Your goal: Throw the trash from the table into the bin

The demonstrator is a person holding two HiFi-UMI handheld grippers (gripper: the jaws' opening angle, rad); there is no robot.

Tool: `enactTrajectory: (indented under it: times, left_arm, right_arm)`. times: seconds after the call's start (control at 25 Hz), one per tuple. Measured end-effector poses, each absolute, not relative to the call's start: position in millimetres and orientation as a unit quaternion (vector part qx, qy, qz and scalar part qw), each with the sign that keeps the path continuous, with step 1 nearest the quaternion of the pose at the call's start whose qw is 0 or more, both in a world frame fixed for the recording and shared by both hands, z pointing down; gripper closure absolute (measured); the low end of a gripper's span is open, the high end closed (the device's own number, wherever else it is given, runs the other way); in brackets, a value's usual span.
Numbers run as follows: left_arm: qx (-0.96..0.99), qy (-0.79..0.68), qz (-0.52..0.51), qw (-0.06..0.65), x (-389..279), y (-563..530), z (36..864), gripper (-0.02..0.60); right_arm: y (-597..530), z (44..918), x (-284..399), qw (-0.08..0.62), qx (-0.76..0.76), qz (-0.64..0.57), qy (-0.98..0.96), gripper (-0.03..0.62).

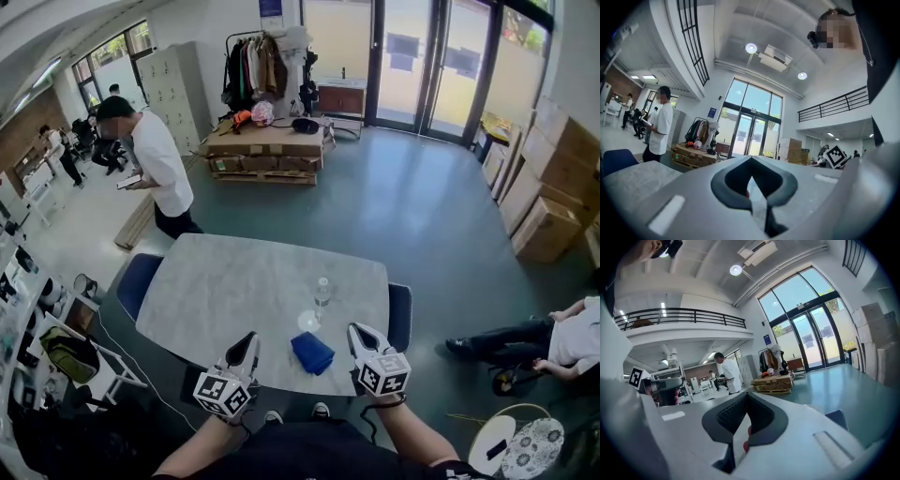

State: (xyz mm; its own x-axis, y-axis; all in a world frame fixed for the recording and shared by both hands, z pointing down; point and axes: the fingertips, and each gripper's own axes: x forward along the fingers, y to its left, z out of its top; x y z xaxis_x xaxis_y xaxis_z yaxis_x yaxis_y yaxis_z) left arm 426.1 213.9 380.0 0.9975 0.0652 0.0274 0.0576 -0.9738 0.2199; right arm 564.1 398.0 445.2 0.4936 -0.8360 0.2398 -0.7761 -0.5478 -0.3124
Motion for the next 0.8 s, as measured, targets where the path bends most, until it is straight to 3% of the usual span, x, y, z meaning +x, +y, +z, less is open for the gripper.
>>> enactTrajectory:
  times: [0.6,0.8]
  left_arm:
    - [0.99,-0.022,0.017,0.141,421.9,187.7,392.2,0.58]
    - [0.988,-0.05,0.02,0.142,407.7,174.7,395.5,0.58]
  right_arm:
    - [369.0,487.6,639.0,0.043,-0.861,-0.19,0.471,0.565]
    - [340.4,521.7,667.6,0.009,-0.856,-0.203,0.476,0.49]
